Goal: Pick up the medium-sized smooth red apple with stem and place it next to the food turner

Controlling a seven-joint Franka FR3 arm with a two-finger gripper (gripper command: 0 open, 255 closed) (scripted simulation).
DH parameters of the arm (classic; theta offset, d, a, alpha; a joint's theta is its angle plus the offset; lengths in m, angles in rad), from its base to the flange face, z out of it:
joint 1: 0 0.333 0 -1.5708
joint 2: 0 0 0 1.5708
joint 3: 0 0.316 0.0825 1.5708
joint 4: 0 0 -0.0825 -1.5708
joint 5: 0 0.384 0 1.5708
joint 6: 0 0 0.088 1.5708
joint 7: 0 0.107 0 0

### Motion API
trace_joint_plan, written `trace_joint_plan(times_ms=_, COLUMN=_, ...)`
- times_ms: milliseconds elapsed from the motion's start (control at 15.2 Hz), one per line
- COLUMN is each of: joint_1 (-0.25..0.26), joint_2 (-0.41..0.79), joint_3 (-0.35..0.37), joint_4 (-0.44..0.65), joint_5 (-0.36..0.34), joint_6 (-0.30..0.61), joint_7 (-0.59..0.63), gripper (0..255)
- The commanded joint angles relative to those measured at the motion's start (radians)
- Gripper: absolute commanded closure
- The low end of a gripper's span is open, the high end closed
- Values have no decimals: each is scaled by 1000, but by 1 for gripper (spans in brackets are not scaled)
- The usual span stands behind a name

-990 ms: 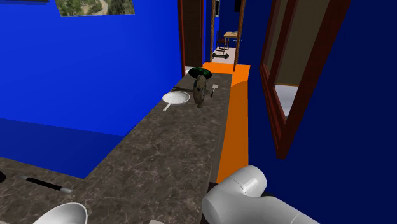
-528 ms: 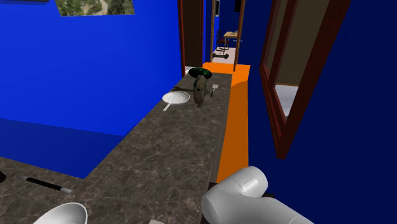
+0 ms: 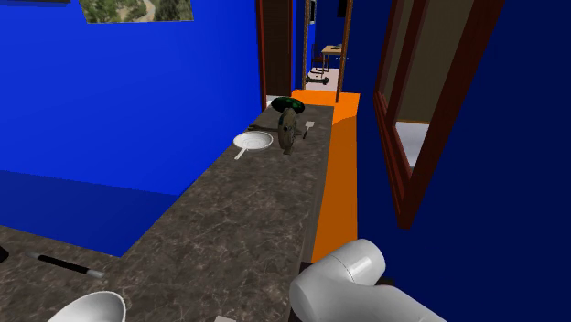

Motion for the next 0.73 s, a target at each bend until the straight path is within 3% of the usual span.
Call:
trace_joint_plan(times_ms=0, joint_1=4, joint_2=-9, joint_3=16, joint_4=-17, joint_5=14, joint_6=16, joint_7=-4, gripper=255)
trace_joint_plan(times_ms=660, joint_1=18, joint_2=-52, joint_3=101, joint_4=-84, joint_5=91, joint_6=90, joint_7=-22, gripper=255)
